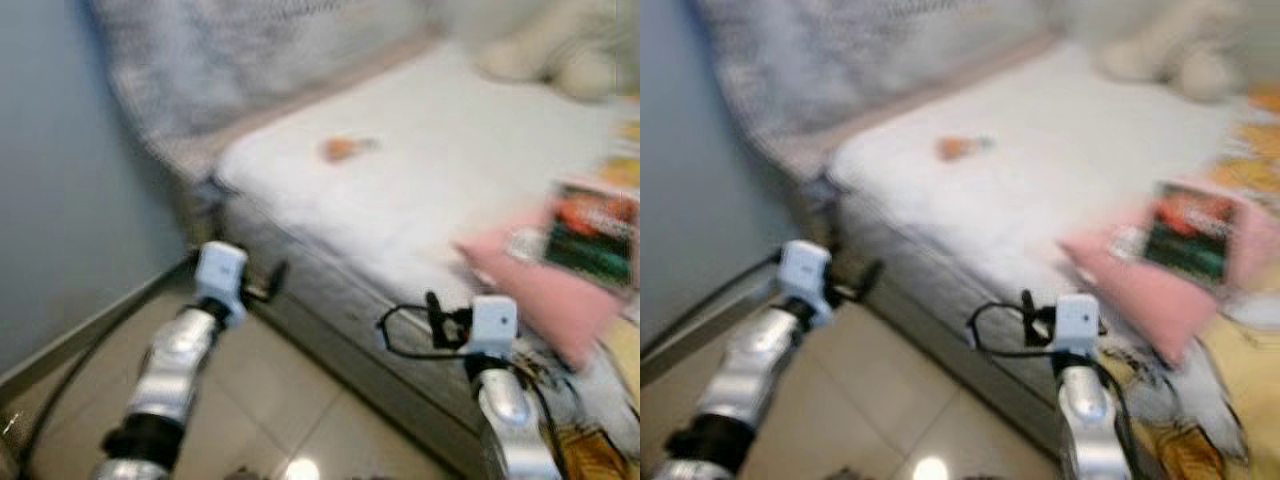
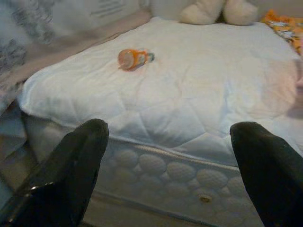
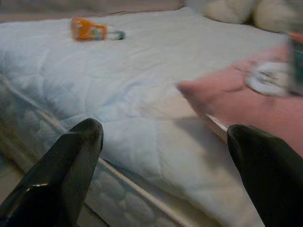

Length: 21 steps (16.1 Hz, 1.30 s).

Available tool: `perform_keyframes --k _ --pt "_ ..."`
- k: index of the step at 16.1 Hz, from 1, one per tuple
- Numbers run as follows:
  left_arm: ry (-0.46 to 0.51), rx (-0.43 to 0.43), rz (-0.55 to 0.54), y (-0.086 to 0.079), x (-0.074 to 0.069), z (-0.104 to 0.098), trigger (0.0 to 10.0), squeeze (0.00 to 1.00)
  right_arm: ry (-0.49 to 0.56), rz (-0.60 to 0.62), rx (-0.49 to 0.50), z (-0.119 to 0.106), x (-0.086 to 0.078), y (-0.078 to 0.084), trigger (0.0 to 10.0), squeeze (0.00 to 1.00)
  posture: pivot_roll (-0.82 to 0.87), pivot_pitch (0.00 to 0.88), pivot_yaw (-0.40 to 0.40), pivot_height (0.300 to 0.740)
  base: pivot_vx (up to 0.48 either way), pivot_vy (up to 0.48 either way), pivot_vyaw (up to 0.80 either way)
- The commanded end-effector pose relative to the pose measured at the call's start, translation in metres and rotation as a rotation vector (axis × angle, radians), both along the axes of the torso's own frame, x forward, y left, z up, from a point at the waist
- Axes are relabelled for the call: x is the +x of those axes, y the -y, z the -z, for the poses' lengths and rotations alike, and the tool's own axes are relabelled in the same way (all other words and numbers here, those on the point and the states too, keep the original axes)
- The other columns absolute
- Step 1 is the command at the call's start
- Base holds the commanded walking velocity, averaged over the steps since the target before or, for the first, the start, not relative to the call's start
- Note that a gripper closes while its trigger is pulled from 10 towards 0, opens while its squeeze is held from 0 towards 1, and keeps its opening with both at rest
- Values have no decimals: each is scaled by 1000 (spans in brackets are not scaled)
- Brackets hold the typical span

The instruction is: Clean up the room

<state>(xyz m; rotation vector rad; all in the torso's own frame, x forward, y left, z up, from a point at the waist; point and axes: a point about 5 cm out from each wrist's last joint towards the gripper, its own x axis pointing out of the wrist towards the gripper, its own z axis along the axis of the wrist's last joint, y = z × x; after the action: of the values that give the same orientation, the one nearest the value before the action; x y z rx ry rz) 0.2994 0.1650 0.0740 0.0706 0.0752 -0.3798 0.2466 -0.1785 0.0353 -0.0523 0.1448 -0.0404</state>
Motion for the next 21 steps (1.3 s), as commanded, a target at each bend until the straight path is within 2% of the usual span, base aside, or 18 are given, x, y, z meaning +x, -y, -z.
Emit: perform_keyframes --k 1,3,6,7,8,11,12,14,21 --pt "17 3 13 6 3 -3 10000 0 7 24 19 -1 0 5 10000 0 77 0 -23 740 0 480 -763" --pt "13 26 14 6 3 -2 10000 0 30 38 94 -2 -1 4 10000 0 78 0 -22 740 0 480 -756" --pt "53 -46 12 9 6 -11 10000 0 19 30 74 -1 -1 3 10000 0 73 0 -23 740 0 480 -750" --pt "64 -45 11 9 6 -12 10000 0 27 27 65 -1 -1 3 10000 0 73 0 -23 740 0 480 -756" --pt "64 -9 8 12 6 -10 10000 0 42 1 47 -4 -1 3 10000 0 72 0 -31 740 0 0 -756" --pt "50 -37 2 18 6 -9 10000 0 70 -25 32 -8 1 0 10000 0 71 0 -32 740 120 105 0" --pt "39 -83 -17 19 7 -9 10000 0 66 -27 28 -8 1 -1 10000 0 71 0 -32 740 368 307 0" --pt "47 -60 -1 20 7 -10 10000 0 57 -41 12 -6 0 -4 10000 0 70 0 -30 740 0 459 0" --pt "44 -16 -17 20 12 -9 10000 0 31 -69 0 -2 1 -7 10000 0 58 0 -28 740 0 478 -639"
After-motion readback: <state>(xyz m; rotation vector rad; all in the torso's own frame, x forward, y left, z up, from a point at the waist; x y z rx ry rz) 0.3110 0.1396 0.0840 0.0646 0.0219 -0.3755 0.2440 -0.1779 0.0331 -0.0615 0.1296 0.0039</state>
